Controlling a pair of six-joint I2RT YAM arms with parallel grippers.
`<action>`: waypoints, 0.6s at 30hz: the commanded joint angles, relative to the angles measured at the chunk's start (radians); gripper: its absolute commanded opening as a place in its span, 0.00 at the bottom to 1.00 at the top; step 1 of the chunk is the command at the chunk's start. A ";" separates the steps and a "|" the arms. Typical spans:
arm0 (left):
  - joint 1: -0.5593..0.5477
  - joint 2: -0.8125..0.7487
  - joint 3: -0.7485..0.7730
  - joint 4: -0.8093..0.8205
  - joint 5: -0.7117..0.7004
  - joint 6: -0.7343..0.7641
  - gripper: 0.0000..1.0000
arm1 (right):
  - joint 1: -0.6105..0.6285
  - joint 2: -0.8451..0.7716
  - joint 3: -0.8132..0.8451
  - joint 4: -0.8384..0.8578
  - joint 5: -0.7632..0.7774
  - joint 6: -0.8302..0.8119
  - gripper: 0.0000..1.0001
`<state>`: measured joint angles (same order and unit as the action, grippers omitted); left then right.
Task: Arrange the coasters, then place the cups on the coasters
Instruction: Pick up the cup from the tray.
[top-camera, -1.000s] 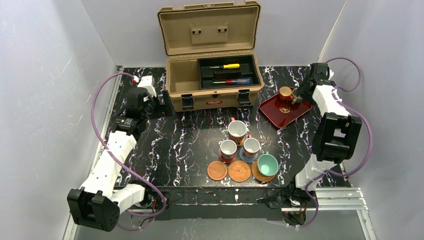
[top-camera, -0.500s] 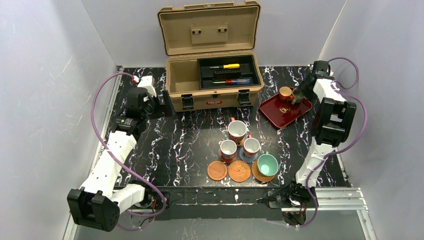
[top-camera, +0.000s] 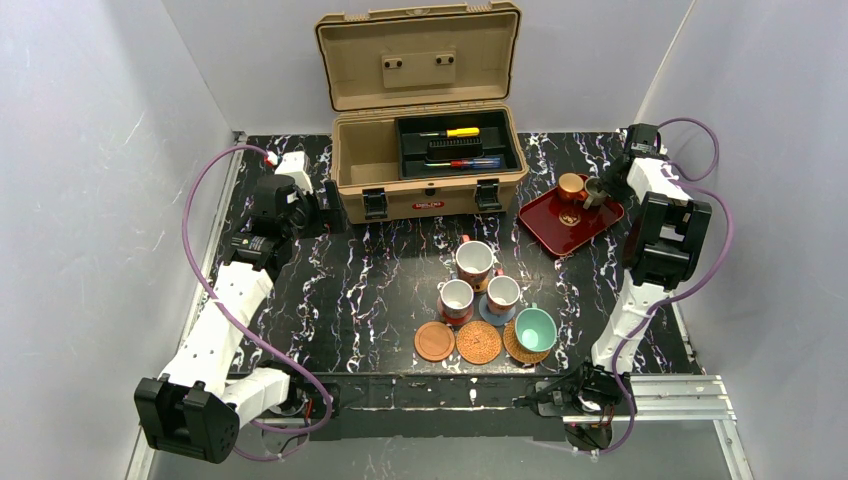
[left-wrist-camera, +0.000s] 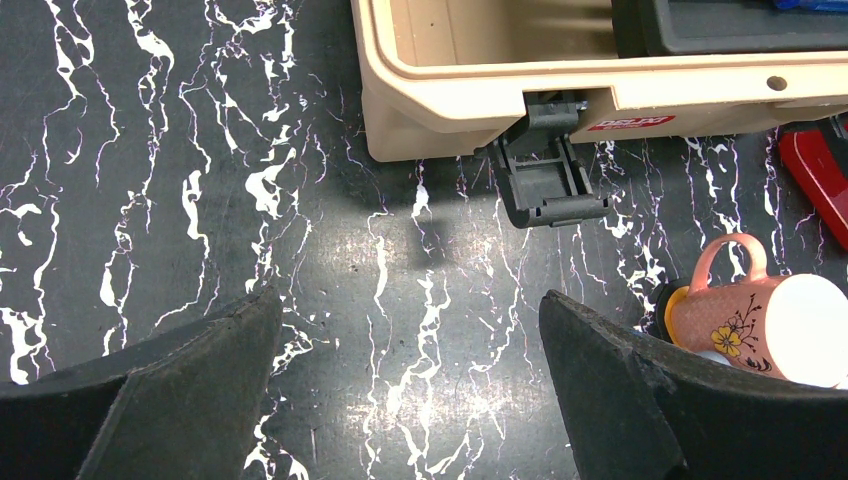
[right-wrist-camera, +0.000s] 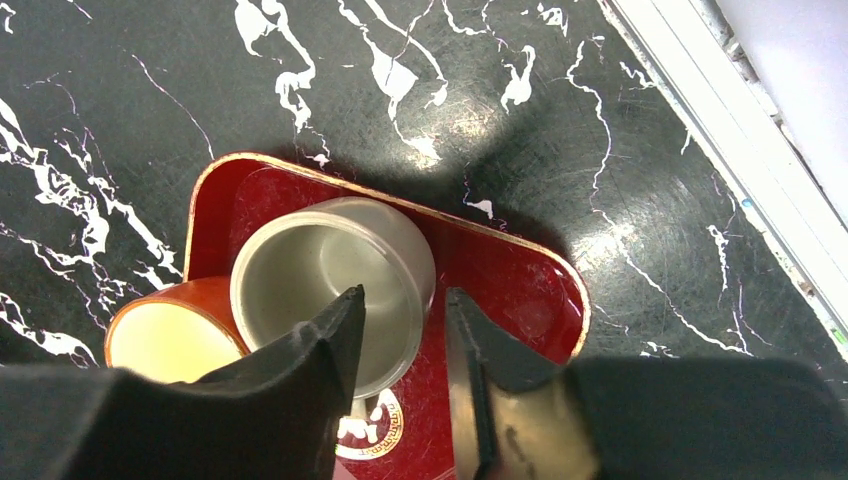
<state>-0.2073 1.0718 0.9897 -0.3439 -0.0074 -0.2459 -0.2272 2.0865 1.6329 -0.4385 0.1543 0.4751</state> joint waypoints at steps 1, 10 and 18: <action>-0.006 -0.012 0.001 -0.001 -0.002 0.012 0.99 | -0.015 0.019 0.038 0.009 0.020 0.020 0.40; -0.006 -0.012 0.001 -0.001 -0.003 0.012 0.99 | -0.019 0.032 0.031 0.009 -0.001 0.026 0.27; -0.006 -0.012 0.001 -0.002 -0.006 0.012 0.99 | -0.046 -0.023 0.050 0.039 -0.029 0.072 0.02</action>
<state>-0.2073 1.0718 0.9897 -0.3443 -0.0078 -0.2459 -0.2375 2.0945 1.6329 -0.4389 0.1425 0.4961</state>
